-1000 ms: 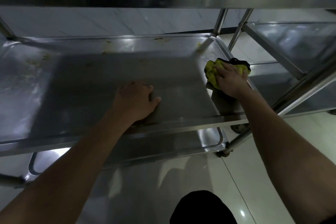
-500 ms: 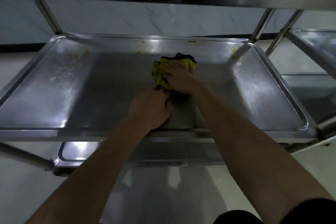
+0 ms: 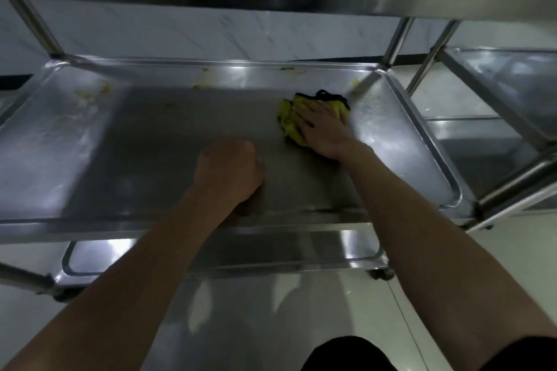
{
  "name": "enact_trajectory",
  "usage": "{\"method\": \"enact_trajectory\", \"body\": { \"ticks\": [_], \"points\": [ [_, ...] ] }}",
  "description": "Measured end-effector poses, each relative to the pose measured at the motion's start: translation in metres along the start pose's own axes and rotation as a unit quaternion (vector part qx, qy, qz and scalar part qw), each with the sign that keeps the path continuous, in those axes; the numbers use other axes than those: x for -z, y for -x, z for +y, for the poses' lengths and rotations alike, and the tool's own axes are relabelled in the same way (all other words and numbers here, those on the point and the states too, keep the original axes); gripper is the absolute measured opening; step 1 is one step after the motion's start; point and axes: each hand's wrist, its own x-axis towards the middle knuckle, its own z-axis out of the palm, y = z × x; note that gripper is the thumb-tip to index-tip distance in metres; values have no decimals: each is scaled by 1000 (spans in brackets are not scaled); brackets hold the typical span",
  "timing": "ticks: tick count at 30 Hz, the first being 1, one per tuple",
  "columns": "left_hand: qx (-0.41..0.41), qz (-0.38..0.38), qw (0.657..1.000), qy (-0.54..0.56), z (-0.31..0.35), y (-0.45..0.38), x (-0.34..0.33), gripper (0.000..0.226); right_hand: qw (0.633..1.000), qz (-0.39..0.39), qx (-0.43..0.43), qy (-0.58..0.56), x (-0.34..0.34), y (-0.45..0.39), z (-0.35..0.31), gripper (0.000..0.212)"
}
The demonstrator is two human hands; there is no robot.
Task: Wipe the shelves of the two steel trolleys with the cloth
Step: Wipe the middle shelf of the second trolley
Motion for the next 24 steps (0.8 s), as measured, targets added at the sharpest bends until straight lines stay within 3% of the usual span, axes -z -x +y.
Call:
{"method": "enact_trajectory", "body": {
  "ticks": [3,6,11,17,24],
  "points": [
    [0,9,999,-34,12,-1,-3,40,995,44,-85,6,24,27,65,51],
    [-3,7,999,-46,16,-3,-4,45,986,37,-156,38,46,53,120,52],
    [-29,23,999,-36,24,-2,-5,47,973,72,-215,34,51,78,144,55],
    [-74,14,997,-3,2,3,-9,52,981,57,-186,18,42,86,130,53],
    [-71,2,997,13,-1,7,-17,58,992,96,-76,35,11,138,55,47]
  ]
}}
